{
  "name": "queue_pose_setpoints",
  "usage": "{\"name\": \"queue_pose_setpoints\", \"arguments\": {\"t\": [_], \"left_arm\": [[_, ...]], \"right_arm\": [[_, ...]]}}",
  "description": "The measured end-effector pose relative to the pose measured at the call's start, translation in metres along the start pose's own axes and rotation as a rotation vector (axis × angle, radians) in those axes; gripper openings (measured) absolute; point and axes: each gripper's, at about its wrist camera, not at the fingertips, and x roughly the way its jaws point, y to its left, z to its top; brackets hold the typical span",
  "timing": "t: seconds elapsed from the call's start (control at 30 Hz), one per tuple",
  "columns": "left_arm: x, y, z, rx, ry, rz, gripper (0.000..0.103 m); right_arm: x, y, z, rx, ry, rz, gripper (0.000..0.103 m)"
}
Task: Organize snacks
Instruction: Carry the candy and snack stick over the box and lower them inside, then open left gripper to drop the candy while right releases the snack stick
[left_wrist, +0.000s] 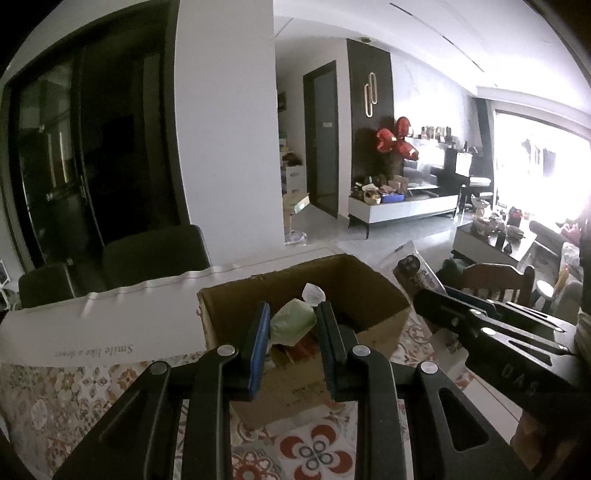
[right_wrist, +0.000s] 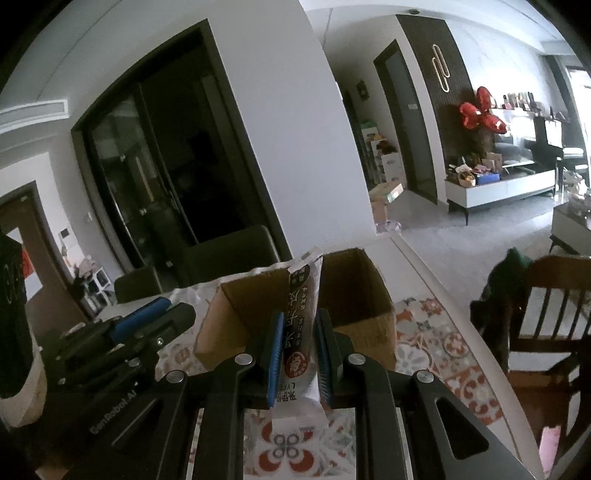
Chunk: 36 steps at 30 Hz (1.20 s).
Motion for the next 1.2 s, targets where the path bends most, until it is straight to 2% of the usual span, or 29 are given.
{"name": "queue_pose_setpoints", "arguments": {"t": [0.6, 0.9, 0.97, 1.0, 1.03, 1.07, 1.1, 1.2], "left_arm": [[0.073, 0.023, 0.017, -0.053, 0.088, 0.03, 0.026], [0.099, 0.031, 0.017, -0.072, 0.162, 0.064, 0.028], [0.099, 0.033, 0.016, -0.071, 0.16, 0.08, 0.045], [0.097, 0.033, 0.015, -0.072, 0.156, 0.086, 0.05], [0.095, 0.033, 0.015, -0.072, 0.151, 0.089, 0.056], [0.091, 0.033, 0.014, -0.073, 0.146, 0.096, 0.057], [0.088, 0.033, 0.013, -0.074, 0.142, 0.104, 0.057], [0.071, 0.032, 0.01, -0.084, 0.122, 0.128, 0.071]], "right_arm": [[0.072, -0.003, 0.037, -0.081, 0.058, -0.029, 0.018], [0.109, -0.005, 0.04, -0.11, 0.14, -0.041, 0.019], [0.114, -0.007, 0.04, -0.1, 0.158, -0.048, 0.02], [0.115, -0.008, 0.04, -0.099, 0.164, -0.053, 0.022], [0.115, -0.008, 0.039, -0.1, 0.163, -0.053, 0.027], [0.114, -0.007, 0.039, -0.102, 0.165, -0.056, 0.043], [0.112, -0.007, 0.038, -0.104, 0.163, -0.062, 0.049], [0.101, -0.005, 0.036, -0.116, 0.135, -0.085, 0.049]]}}
